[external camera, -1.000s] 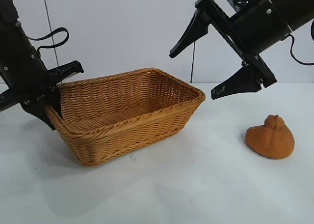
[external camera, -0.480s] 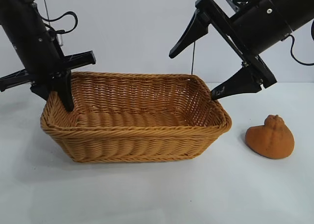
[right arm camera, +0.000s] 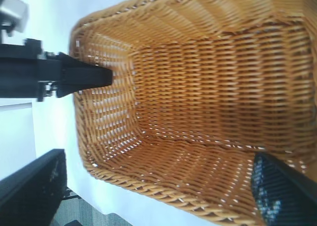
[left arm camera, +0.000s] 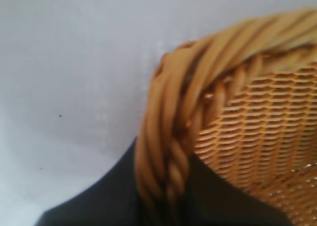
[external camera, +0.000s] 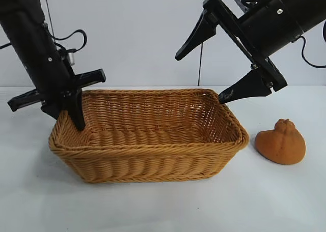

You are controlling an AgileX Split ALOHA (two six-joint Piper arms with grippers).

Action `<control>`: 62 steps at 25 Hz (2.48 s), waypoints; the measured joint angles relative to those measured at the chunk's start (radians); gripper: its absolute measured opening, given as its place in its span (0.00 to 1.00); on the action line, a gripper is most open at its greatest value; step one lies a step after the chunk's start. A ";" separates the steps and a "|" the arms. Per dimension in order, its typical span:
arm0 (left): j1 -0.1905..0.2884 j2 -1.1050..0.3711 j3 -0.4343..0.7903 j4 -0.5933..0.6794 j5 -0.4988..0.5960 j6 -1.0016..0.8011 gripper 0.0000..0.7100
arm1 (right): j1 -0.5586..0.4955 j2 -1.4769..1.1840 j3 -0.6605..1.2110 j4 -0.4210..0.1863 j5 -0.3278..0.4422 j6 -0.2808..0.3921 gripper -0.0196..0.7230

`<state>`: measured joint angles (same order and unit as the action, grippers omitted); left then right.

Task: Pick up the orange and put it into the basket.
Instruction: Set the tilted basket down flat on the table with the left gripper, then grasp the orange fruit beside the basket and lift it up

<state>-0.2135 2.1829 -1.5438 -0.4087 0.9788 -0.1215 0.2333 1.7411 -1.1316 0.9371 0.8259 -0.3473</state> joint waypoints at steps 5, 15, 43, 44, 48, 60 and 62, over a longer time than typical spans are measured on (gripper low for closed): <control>0.000 0.009 -0.005 -0.005 -0.004 0.008 0.14 | 0.000 0.000 0.000 0.000 0.003 0.001 0.96; 0.000 0.000 -0.010 -0.004 0.038 0.008 0.86 | 0.000 0.000 0.000 -0.001 0.003 0.001 0.96; 0.129 -0.230 -0.270 0.394 0.235 0.038 0.89 | 0.000 0.000 0.000 -0.003 0.035 0.001 0.96; 0.136 -0.241 -0.261 0.397 0.235 0.038 0.89 | 0.000 0.000 0.000 -0.003 0.035 0.001 0.96; 0.132 -0.330 -0.164 0.393 0.234 0.055 0.89 | 0.000 0.000 0.000 -0.003 0.035 0.001 0.96; 0.078 -0.786 0.364 0.389 0.234 0.071 0.89 | 0.000 0.000 0.000 -0.004 0.035 0.001 0.96; 0.078 -0.875 0.460 0.389 0.234 0.073 0.89 | 0.000 0.000 0.000 -0.004 0.035 0.001 0.96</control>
<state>-0.1350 1.3075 -1.0842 -0.0193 1.2127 -0.0482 0.2333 1.7411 -1.1316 0.9331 0.8606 -0.3464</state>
